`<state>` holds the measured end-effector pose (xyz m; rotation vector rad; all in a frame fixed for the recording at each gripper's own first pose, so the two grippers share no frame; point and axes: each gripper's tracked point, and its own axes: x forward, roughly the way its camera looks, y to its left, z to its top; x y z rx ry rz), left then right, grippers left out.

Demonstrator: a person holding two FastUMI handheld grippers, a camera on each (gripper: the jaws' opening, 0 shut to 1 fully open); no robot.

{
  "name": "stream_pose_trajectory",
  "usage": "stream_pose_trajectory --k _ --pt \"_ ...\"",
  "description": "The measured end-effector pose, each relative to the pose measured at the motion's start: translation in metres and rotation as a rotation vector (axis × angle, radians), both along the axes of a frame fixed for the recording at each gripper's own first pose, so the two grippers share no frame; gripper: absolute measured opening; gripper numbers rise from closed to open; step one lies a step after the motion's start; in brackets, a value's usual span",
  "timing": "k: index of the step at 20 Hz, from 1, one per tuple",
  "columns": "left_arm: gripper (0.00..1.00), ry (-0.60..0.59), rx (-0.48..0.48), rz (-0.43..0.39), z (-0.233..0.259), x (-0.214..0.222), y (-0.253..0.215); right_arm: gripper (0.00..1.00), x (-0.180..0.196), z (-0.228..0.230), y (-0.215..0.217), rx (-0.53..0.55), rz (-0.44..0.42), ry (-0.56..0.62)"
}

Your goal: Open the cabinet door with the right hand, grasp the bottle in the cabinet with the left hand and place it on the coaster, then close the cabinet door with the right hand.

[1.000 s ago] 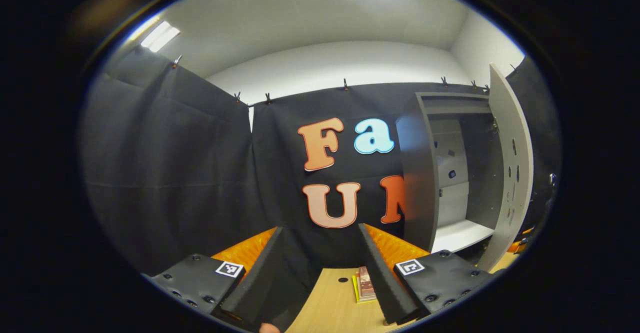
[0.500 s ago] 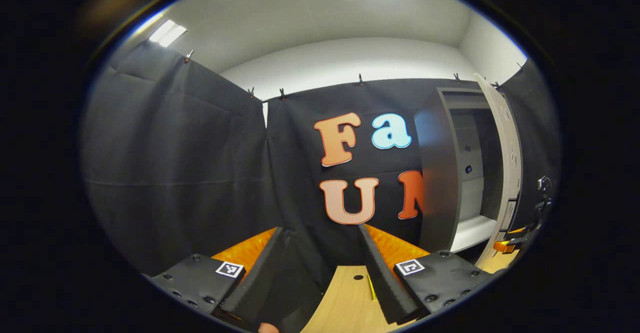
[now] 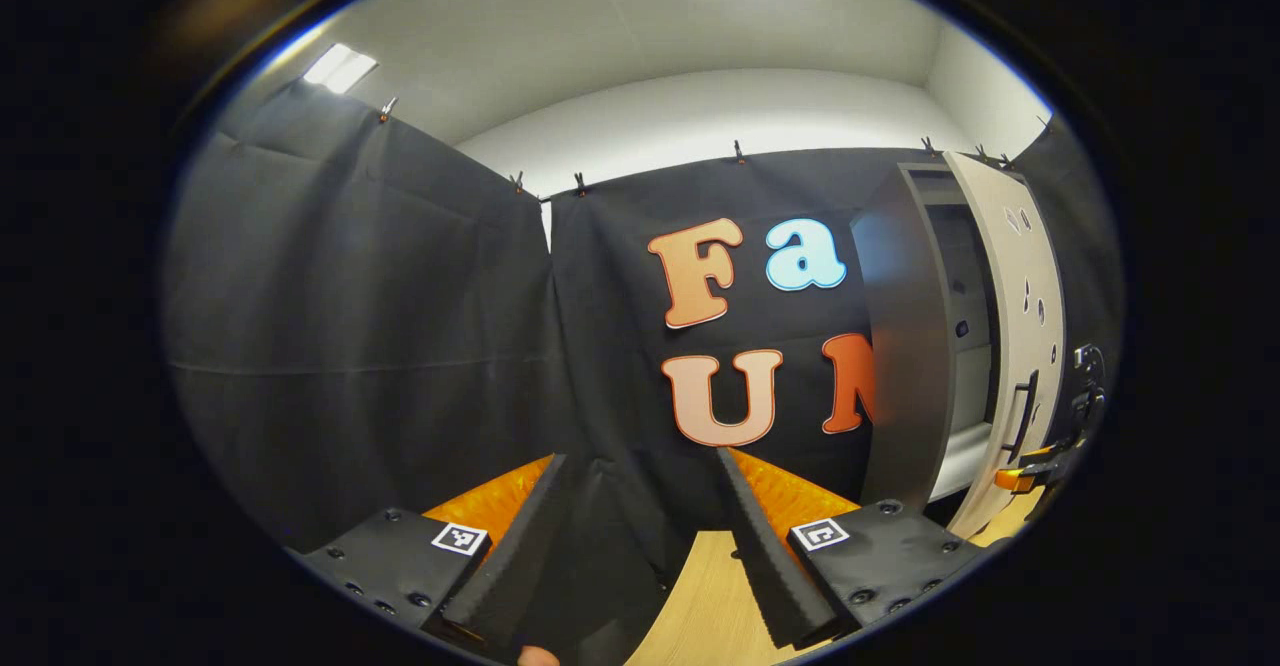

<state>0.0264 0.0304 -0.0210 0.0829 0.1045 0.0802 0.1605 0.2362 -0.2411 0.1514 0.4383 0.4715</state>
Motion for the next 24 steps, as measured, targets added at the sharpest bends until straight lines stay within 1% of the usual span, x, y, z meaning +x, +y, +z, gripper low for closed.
stream_pose_trajectory --k 9,15,24 --pt "0.95 0.001 0.025 0.027 0.000 0.003 0.014 0.93 0.012 -0.004 0.008 0.010 -0.032 -0.017" --pt "0.95 -0.007 0.034 0.044 0.000 0.002 0.025 0.90 0.016 -0.007 0.006 -0.048 -0.073 -0.038" --pt "0.95 0.009 0.033 0.052 -0.007 0.005 0.033 0.90 0.014 -0.007 0.006 -0.072 -0.102 -0.041"
